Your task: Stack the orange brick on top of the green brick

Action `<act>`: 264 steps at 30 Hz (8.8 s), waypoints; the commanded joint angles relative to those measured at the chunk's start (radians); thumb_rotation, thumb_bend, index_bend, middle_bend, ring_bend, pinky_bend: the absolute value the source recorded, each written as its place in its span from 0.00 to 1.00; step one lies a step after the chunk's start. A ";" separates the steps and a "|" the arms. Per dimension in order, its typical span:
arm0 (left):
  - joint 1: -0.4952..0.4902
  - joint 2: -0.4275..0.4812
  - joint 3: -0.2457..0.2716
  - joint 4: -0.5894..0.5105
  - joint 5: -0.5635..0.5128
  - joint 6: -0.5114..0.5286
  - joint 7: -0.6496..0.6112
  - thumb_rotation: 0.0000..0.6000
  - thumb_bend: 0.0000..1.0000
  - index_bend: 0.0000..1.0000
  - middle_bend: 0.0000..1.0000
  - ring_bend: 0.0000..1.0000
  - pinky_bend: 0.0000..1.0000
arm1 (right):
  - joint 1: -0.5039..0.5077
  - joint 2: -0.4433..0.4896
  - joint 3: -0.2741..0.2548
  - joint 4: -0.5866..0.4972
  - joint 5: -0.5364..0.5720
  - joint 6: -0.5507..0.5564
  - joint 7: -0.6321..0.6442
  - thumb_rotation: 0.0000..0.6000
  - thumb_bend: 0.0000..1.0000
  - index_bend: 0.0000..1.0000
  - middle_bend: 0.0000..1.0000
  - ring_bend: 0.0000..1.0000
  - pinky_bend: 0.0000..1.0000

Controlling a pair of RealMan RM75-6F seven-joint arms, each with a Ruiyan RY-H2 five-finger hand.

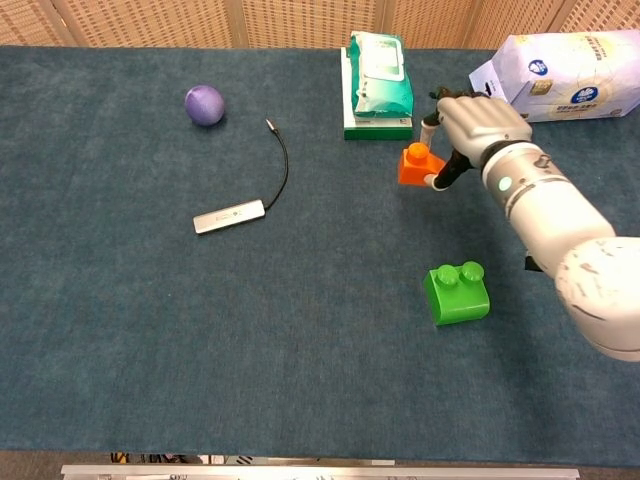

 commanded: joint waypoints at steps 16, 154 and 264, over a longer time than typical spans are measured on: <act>-0.021 -0.022 -0.010 -0.032 0.002 -0.006 0.064 1.00 0.00 0.56 0.51 0.45 0.55 | -0.225 0.333 -0.257 -0.351 -0.404 0.059 0.210 1.00 0.32 0.48 0.04 0.00 0.00; -0.004 -0.021 -0.006 -0.024 -0.017 -0.002 0.046 1.00 0.00 0.54 0.50 0.45 0.55 | -0.303 0.324 -0.376 -0.345 -0.518 -0.095 0.117 1.00 0.31 0.35 0.05 0.00 0.00; -0.015 -0.006 -0.005 -0.062 0.010 0.005 0.067 1.00 0.00 0.54 0.51 0.45 0.55 | -0.537 0.544 -0.333 -0.353 -0.967 0.101 0.490 1.00 0.31 0.35 0.07 0.00 0.00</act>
